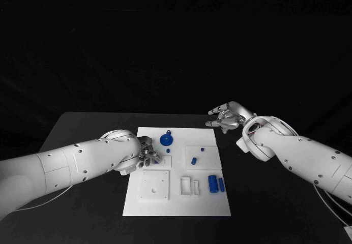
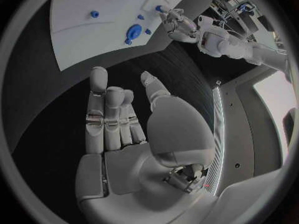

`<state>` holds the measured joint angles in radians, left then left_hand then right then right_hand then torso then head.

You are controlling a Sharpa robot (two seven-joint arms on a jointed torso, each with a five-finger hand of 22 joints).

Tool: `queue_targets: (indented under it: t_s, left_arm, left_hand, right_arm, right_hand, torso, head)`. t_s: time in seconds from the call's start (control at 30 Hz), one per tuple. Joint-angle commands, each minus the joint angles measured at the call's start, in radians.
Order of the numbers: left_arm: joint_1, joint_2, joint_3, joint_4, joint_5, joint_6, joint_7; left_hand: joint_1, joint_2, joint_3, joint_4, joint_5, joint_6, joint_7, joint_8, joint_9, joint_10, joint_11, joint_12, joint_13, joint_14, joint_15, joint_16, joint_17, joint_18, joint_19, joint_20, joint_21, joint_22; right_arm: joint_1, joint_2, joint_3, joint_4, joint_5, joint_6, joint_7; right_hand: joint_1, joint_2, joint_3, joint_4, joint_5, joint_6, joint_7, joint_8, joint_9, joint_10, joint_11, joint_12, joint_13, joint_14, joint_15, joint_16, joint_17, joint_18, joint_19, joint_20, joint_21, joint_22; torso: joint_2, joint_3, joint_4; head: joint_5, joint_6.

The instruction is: Assemble the parts on the task board

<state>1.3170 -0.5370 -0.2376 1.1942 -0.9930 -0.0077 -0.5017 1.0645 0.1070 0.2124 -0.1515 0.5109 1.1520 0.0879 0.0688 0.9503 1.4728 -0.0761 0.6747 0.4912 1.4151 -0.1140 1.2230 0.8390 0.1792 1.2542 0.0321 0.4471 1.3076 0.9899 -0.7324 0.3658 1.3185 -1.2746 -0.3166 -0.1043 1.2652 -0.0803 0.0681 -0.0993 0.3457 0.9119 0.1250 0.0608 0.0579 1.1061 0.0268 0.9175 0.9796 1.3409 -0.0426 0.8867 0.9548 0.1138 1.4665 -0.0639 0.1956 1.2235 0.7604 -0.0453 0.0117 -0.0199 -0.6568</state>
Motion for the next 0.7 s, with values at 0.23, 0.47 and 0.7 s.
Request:
queue_targets:
  t_s: [0.23,0.47,0.7]
  left_arm:
    - [-0.002,0.012,-0.001,-0.021,-0.008,0.024,-0.002]
    - [-0.001,0.024,0.000,-0.042,-0.008,0.047,-0.004]
    - [-0.001,0.032,0.001,-0.058,-0.008,0.058,-0.006]
  left_hand:
    - [0.011,0.006,0.037,-0.040,0.001,0.288,-0.149,0.002,0.003,0.040,-0.014,0.005,0.001,0.003,0.001,0.003,-0.001,0.013,0.000,0.007,0.005,0.019]
    - [0.012,0.006,0.036,-0.041,0.000,0.287,-0.149,0.002,0.004,0.040,-0.014,0.005,0.001,0.003,0.001,0.002,-0.003,0.013,0.000,0.007,0.005,0.019]
    - [0.012,0.007,0.037,-0.041,0.000,0.287,-0.148,0.002,0.004,0.040,-0.014,0.004,0.000,0.003,0.001,0.002,-0.003,0.013,-0.001,0.008,0.006,0.019]
  right_arm:
    - [-0.001,0.003,0.001,-0.002,0.000,0.012,0.011]
    - [-0.001,0.004,0.001,-0.003,0.000,0.012,0.011]
    - [-0.001,0.005,0.001,-0.005,0.001,0.012,0.011]
  right_hand:
    - [-0.012,0.001,0.002,-0.002,0.005,0.005,-0.002,-0.002,0.001,-0.002,-0.007,0.004,-0.001,0.000,-0.004,0.003,-0.001,0.020,0.032,-0.001,-0.002,-0.001]
    - [-0.012,0.001,0.002,-0.002,0.005,0.005,-0.002,-0.002,0.001,-0.002,-0.007,0.004,-0.001,0.000,-0.004,0.003,-0.001,0.020,0.032,-0.001,-0.002,-0.001]
    - [-0.012,0.001,0.002,-0.002,0.005,0.005,-0.002,-0.002,0.001,-0.002,-0.007,0.004,-0.001,0.000,-0.004,0.003,-0.001,0.020,0.032,-0.001,-0.002,-0.001]
  torso:
    - [0.002,0.0012,-0.0011]
    - [0.001,0.0016,-0.0016]
    - [0.001,0.0017,-0.0011]
  head:
    - [-0.003,0.001]
    - [-0.006,-0.001]
    - [-0.011,-0.001]
